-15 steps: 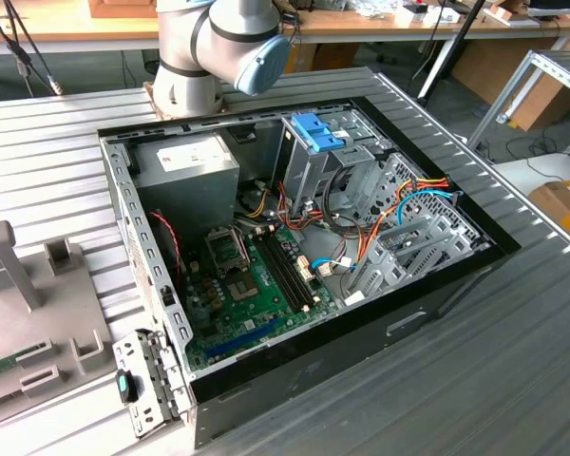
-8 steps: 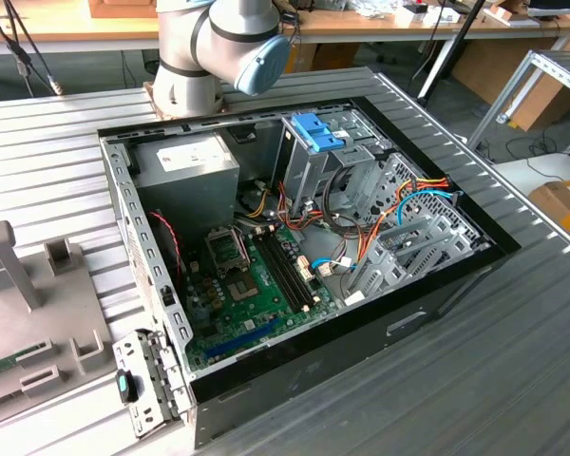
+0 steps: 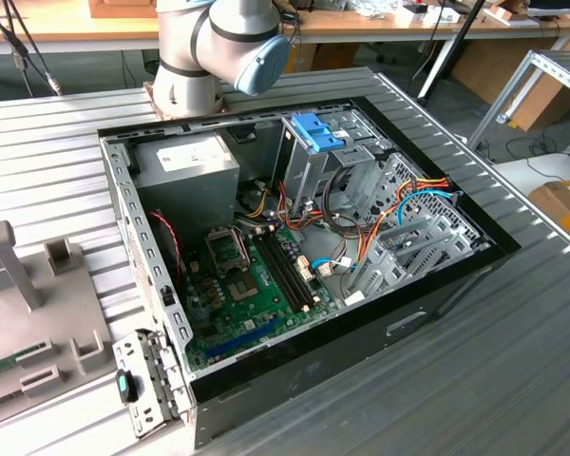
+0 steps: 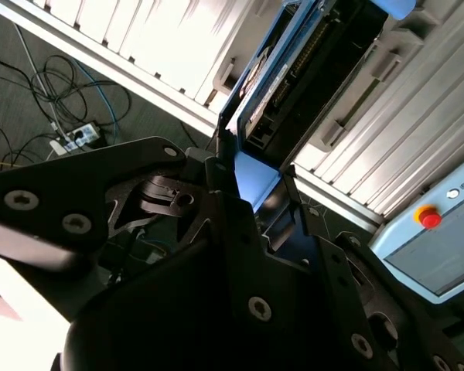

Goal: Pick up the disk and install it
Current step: 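Pick up the disk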

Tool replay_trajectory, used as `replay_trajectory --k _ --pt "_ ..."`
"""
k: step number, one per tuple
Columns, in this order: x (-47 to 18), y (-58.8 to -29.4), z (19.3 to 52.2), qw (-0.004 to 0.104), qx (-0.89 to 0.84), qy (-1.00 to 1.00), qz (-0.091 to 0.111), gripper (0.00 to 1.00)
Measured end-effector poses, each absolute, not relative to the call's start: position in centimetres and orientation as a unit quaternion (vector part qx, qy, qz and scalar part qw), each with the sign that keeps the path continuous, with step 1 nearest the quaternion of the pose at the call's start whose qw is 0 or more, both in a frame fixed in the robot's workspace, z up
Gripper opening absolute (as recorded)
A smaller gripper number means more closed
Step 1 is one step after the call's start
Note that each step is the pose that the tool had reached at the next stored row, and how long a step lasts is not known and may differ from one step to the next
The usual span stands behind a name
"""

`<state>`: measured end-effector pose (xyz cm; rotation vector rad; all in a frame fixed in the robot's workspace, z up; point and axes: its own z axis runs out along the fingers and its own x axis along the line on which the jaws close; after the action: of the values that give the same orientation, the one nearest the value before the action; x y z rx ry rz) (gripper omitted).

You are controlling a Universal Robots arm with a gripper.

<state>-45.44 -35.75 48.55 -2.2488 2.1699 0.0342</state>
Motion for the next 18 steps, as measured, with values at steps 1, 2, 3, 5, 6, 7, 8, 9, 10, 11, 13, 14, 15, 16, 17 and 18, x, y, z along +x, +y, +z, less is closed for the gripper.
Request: replay_trajectory --k 1,2,3,5,6,7,8,9,10,11,13,14,15,16,17,18 --pt "-45.44 -35.76 48.61 0.008 -0.72 0.694 0.011 0.36" --pt "-45.44 -35.75 48.62 0.008 -0.72 0.694 0.011 0.36" --pt "-45.44 -35.75 48.64 0.008 -0.72 0.694 0.011 0.36" --pt "-45.44 -35.76 48.67 0.008 -0.72 0.694 0.011 0.36" --pt "-45.44 -35.76 48.68 0.008 -0.72 0.694 0.011 0.36" --pt "-45.44 -35.76 48.69 0.008 -0.72 0.694 0.011 0.36" --pt "-45.44 -35.76 48.7 0.008 -0.72 0.694 0.011 0.36" --pt "-45.44 -35.76 48.74 0.008 -0.72 0.694 0.011 0.36" --pt "-45.44 -35.76 48.77 0.008 -0.72 0.694 0.011 0.36" --pt "-45.44 -35.76 48.79 0.008 -0.72 0.694 0.011 0.36" --pt "-45.44 -35.76 48.84 0.008 -0.72 0.694 0.011 0.36" --pt "-45.44 -35.76 48.85 0.008 -0.72 0.694 0.011 0.36" --pt "-45.44 -35.76 48.91 0.008 -0.72 0.694 0.011 0.36" --pt "-45.44 -35.76 49.17 0.008 -0.72 0.694 0.011 0.36" --pt "-45.44 -35.76 49.38 0.008 -0.72 0.694 0.011 0.36" --pt "-45.44 -35.76 49.56 0.008 -0.72 0.694 0.011 0.36"
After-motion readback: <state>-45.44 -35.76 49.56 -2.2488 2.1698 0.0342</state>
